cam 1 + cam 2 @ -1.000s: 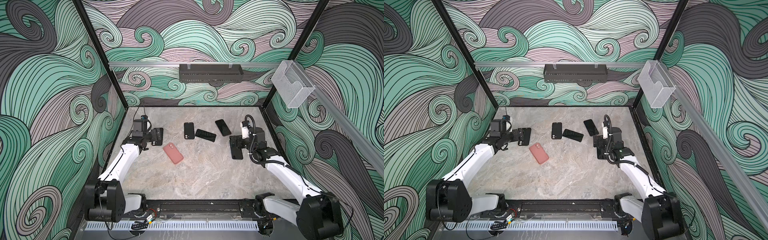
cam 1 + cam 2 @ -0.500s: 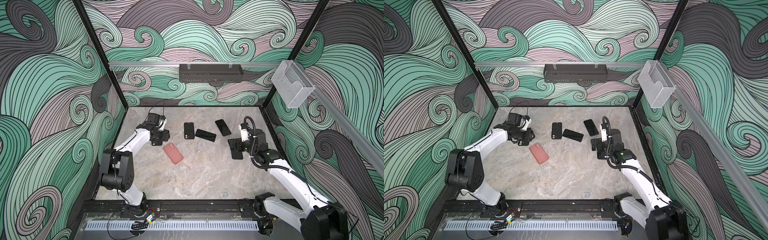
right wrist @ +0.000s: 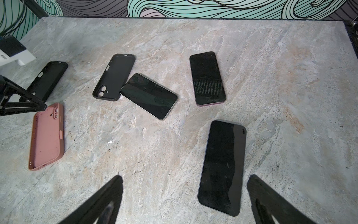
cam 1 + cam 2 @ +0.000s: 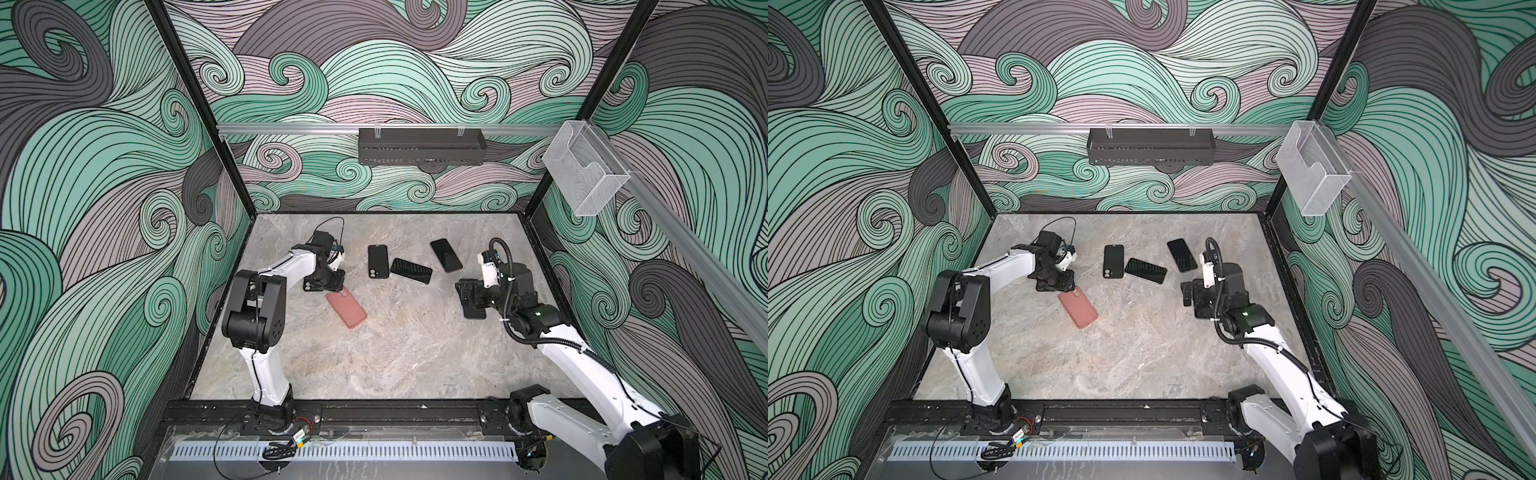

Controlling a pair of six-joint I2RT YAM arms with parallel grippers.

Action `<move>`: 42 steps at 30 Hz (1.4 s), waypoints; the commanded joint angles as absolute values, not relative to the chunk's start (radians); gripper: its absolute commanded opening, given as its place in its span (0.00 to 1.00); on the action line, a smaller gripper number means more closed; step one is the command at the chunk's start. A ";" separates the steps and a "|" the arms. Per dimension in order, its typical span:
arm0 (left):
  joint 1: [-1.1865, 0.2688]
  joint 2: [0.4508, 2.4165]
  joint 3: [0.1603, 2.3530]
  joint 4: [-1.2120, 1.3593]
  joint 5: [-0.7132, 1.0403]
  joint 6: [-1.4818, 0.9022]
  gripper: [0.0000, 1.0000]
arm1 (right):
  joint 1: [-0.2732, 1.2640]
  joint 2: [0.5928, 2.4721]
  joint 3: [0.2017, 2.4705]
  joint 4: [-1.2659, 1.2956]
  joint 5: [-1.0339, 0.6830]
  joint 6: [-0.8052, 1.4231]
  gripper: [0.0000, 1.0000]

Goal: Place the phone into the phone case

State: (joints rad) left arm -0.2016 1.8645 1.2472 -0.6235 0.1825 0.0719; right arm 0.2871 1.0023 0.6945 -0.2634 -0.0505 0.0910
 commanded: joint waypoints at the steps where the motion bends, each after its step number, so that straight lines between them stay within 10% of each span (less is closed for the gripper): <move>1: -0.210 1.879 1.275 -0.656 0.173 0.083 0.32 | 0.291 0.989 0.685 -0.270 -0.057 0.107 0.99; 42: -0.213 1.860 1.283 -0.636 0.067 0.078 0.46 | 0.293 0.962 0.666 -0.262 -0.054 0.107 0.99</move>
